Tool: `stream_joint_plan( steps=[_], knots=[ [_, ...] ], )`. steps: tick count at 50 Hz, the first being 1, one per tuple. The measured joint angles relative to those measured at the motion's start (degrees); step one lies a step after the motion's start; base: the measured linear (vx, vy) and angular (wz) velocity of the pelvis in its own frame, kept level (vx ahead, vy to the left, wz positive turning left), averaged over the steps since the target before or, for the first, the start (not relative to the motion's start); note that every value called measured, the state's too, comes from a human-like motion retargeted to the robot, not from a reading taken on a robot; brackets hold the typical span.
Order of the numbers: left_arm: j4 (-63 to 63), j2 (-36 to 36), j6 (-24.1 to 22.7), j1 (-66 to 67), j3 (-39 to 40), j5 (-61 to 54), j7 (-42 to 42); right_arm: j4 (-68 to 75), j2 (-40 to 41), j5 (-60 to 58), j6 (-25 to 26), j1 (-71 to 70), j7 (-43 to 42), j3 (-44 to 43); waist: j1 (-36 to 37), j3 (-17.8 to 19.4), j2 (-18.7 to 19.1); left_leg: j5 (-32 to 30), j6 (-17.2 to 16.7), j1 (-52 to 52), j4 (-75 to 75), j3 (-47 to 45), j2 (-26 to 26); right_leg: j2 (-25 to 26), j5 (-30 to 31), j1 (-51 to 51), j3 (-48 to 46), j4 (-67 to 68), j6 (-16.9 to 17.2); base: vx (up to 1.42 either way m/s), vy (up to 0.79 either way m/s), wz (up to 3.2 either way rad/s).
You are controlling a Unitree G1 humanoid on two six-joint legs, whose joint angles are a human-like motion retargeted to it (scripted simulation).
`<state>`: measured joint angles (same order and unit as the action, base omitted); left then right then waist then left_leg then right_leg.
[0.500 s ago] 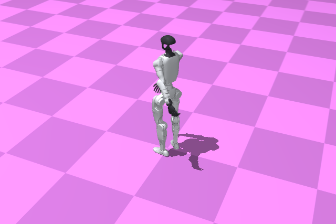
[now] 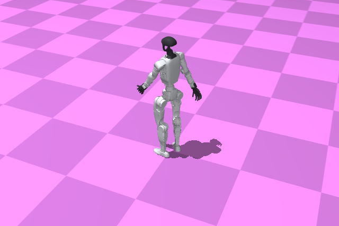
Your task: Upper body actions
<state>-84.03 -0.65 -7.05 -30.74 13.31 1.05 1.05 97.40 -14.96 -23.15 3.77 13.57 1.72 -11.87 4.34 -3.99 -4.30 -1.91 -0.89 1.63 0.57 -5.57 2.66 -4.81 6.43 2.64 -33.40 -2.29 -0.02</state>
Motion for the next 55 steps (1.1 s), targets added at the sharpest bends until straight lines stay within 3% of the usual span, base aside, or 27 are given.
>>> stream_joint_plan(
  steps=[7,12,18,25,28,33,38,43,48,52,55],
  knots=[
    [6.39,0.32,-2.50,-4.99,-0.66,5.19,-2.77,0.00,-2.83,9.81,-2.52,11.07,-7.71,-7.93,0.34,0.44,0.54,0.58,-0.20,0.14,-0.60,-1.59,-0.07,-0.71,0.39,-0.44,-0.07,0.22,0.33,-0.03,0.01,-0.13],
    [3.32,1.21,-1.98,1.74,-1.25,4.83,-1.63,0.00,-1.73,11.67,-1.09,8.47,-9.69,-4.41,1.63,0.22,0.99,0.85,-0.10,0.00,-0.60,-1.91,0.04,-0.70,0.34,-0.62,0.38,0.29,0.19,0.00,0.00,0.00],
    [-9.37,4.47,0.47,18.20,1.97,2.36,-1.51,0.00,3.39,7.71,-1.34,-8.20,-6.08,6.27,1.55,-0.70,1.81,1.08,-0.01,-0.54,0.01,-1.72,-0.13,-0.36,0.33,-1.48,1.86,0.71,-0.16,0.00,0.00,0.00],
    [-13.38,8.46,10.19,49.34,11.12,3.52,4.84,-7.21,16.19,1.79,-8.38,-32.32,9.93,15.76,-0.10,-0.30,2.89,1.97,-0.40,-2.61,0.94,-5.02,-1.28,0.58,0.92,-3.24,6.22,1.71,-0.70,-0.03,-0.01,-0.42],
    [-13.38,8.39,10.04,59.43,14.00,8.21,7.18,-13.53,20.66,1.42,-11.46,-38.96,14.23,19.11,-0.97,-0.36,3.27,2.32,-0.61,-2.98,1.13,-6.15,-1.79,0.99,1.14,-4.00,7.46,2.04,-0.78,-0.05,-0.01,-0.34],
    [-13.38,7.91,10.59,66.91,17.21,11.64,5.41,-18.06,23.54,0.78,-16.15,-45.65,13.19,22.98,-1.73,-0.47,3.15,2.48,-0.88,-2.95,0.98,-6.08,-2.21,1.16,1.29,-4.28,8.06,2.28,-0.64,0.01,-0.01,0.03],
    [-13.38,8.97,10.66,60.57,16.11,3.86,2.62,-18.07,21.99,-1.97,-18.24,-42.08,11.41,24.45,-2.04,-1.46,2.15,1.95,-0.87,-2.14,0.93,-4.68,-1.79,0.93,0.85,-3.89,7.15,2.08,-0.55,0.07,-0.05,0.26],
    [-13.38,10.29,9.45,40.51,6.42,-2.10,-0.39,-11.62,15.87,-7.50,-16.58,-30.89,6.87,20.70,-1.86,-1.96,1.28,1.15,-0.46,-0.89,0.58,-2.22,-0.81,0.62,0.07,-2.61,4.89,1.48,-0.48,0.06,0.02,0.46],
    [-11.31,7.33,5.98,16.25,-1.60,1.62,2.04,-0.42,7.55,-10.20,-10.19,-16.08,-0.13,11.80,0.15,-1.75,-0.29,0.39,0.00,0.18,0.00,0.18,0.45,0.00,-0.39,-0.80,2.01,0.59,-0.26,0.06,0.01,0.46],
    [-3.63,2.04,1.59,3.47,-3.05,2.86,-0.17,0.00,1.90,-8.00,-2.21,-1.35,-6.14,6.65,1.81,-1.50,-1.03,0.17,0.27,0.86,-0.18,0.67,1.18,-0.62,-0.39,-0.43,0.63,0.11,-0.11,0.01,0.00,0.11],
    [1.74,-0.50,-1.27,-3.08,-2.59,3.98,-1.27,0.00,-0.82,-6.19,-0.22,6.93,-10.79,2.49,2.15,-1.42,-0.68,0.23,0.43,1.09,-0.21,0.27,1.40,-0.85,-0.24,-0.60,0.42,-0.05,-0.12,0.00,0.00,0.00]
  ],
)
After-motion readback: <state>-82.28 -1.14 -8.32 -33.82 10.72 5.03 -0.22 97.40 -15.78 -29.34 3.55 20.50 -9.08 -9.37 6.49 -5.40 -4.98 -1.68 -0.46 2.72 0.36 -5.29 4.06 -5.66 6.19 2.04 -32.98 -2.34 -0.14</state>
